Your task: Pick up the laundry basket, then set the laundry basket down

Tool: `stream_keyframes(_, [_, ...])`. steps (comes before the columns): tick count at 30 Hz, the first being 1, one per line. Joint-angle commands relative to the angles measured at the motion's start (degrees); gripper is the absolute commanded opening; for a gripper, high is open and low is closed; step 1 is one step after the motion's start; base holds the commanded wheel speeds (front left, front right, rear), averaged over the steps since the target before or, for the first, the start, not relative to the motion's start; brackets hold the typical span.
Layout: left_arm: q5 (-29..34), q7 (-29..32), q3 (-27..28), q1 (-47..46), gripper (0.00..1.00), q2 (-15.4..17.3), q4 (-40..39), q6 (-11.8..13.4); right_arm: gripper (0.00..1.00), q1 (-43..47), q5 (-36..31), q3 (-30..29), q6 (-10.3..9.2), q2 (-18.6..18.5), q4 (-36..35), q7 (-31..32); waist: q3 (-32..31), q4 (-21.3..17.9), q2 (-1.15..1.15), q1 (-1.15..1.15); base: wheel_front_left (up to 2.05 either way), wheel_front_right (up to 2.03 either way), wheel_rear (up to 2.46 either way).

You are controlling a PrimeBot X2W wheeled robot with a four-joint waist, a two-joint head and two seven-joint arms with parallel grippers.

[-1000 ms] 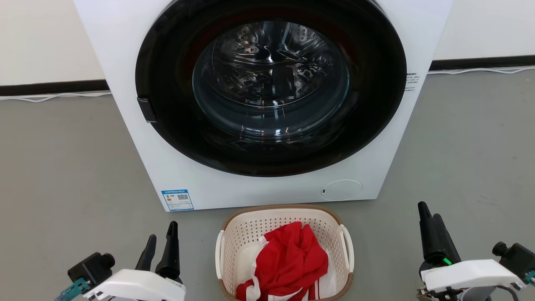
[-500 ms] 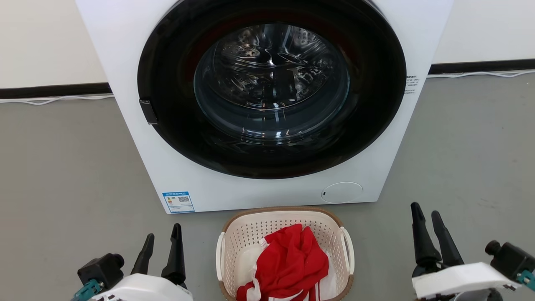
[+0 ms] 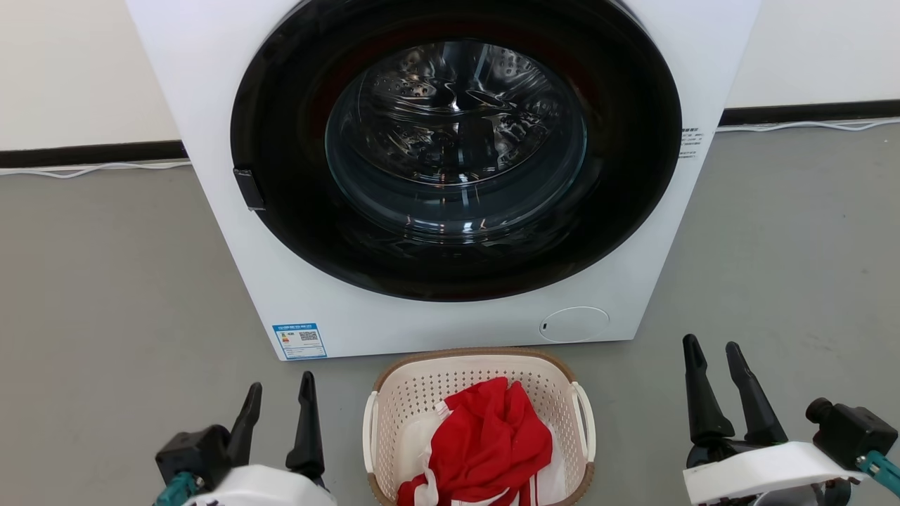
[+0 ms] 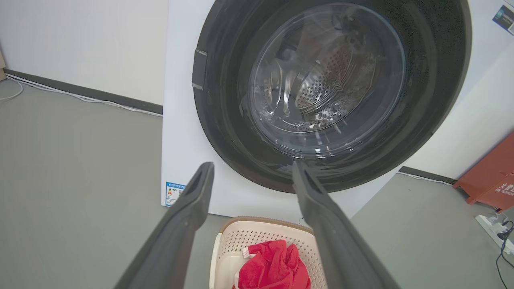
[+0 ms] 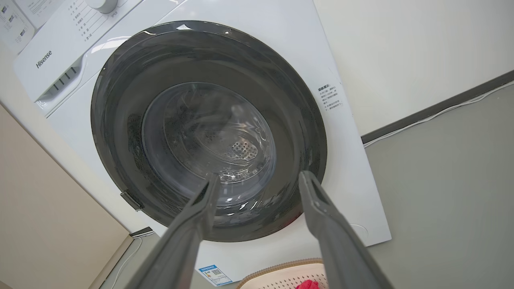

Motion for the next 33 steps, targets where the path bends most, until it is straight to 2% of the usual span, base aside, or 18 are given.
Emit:
stream_keyframes(1, [2.6,-1.0,0.7,-0.6,1.0,0.5,-2.2,1.0,1.0,-1.0,-2.7,1.5,0.31,-0.7,-2.2,-1.2,0.0,0.0,0.0,0.0,0.0,0.0,0.0])
stream_keyframes(33, [24.8,-6.4,-2.5,0.9,1.0,0.0,-5.5,4.5,1.0,-0.3,-24.9,3.5,0.43,-0.8,-3.7,-6.5,-0.3,0.2,0.0,0.0,0.0,0.0,0.0])
